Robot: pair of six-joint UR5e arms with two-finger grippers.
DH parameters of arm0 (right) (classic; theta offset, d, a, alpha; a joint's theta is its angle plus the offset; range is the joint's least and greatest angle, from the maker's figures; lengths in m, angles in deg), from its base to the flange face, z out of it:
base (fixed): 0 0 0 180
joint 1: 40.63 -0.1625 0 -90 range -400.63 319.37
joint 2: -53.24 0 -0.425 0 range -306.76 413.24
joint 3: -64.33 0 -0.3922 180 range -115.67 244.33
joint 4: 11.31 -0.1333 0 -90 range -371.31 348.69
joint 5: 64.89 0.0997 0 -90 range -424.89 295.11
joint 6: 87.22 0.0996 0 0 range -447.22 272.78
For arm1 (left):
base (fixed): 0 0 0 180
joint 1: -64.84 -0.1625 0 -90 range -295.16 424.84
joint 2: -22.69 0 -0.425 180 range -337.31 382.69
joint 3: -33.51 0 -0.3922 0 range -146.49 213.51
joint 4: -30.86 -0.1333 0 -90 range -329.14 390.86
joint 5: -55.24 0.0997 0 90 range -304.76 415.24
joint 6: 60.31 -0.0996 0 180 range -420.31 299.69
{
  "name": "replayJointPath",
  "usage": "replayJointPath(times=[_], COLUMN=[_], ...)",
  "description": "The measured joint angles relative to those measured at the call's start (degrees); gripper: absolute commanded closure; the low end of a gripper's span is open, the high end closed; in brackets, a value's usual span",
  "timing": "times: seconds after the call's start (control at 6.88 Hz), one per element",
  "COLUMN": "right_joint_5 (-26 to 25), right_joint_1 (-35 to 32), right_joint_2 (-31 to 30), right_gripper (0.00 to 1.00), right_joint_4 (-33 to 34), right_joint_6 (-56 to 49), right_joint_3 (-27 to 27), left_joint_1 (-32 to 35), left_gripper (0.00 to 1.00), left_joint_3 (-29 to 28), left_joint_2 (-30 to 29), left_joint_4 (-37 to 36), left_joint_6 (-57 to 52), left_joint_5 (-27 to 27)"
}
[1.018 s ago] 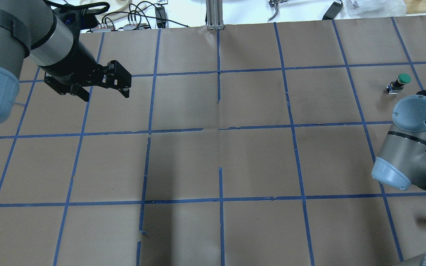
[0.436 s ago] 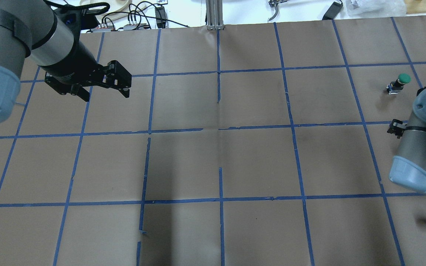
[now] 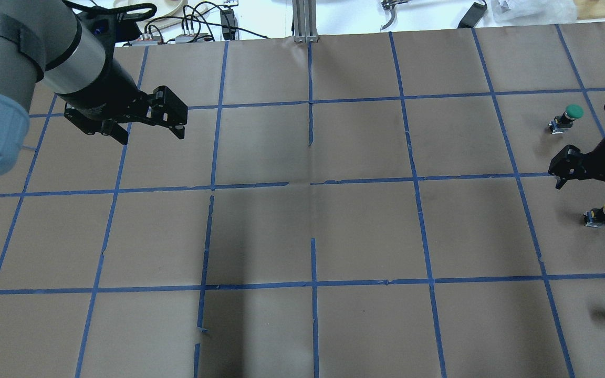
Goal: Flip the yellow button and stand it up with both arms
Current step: 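Open the right gripper and raise it away from the standing button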
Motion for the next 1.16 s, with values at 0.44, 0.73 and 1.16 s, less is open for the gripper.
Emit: replayJointPath(times=[0.44, 0.73, 1.16], right_joint_5=[5.7, 5.5, 5.8], right_joint_1=[-10.2, -21.2, -24.0], right_joint_2=[-0.2, -1.4, -4.7], right_gripper=[0.00, 0.00, 0.00], right_joint_4=[-12.7, -17.5, -21.3], right_joint_6=[-0.4, -0.3, -2.0], right_joint_3=[-10.4, -13.6, -14.5], left_joint_1=[0.0, -0.1, -0.1], left_gripper=[0.00, 0.00, 0.00], left_joint_3=[0.0, 0.0, 0.0], left_joint_2=[-0.1, 0.0, 0.1], left_joint_4=[-0.1, 0.0, 0.0], left_joint_6=[0.0, 0.0, 0.0], left_joint_5=[-0.1, -0.1, -0.1])
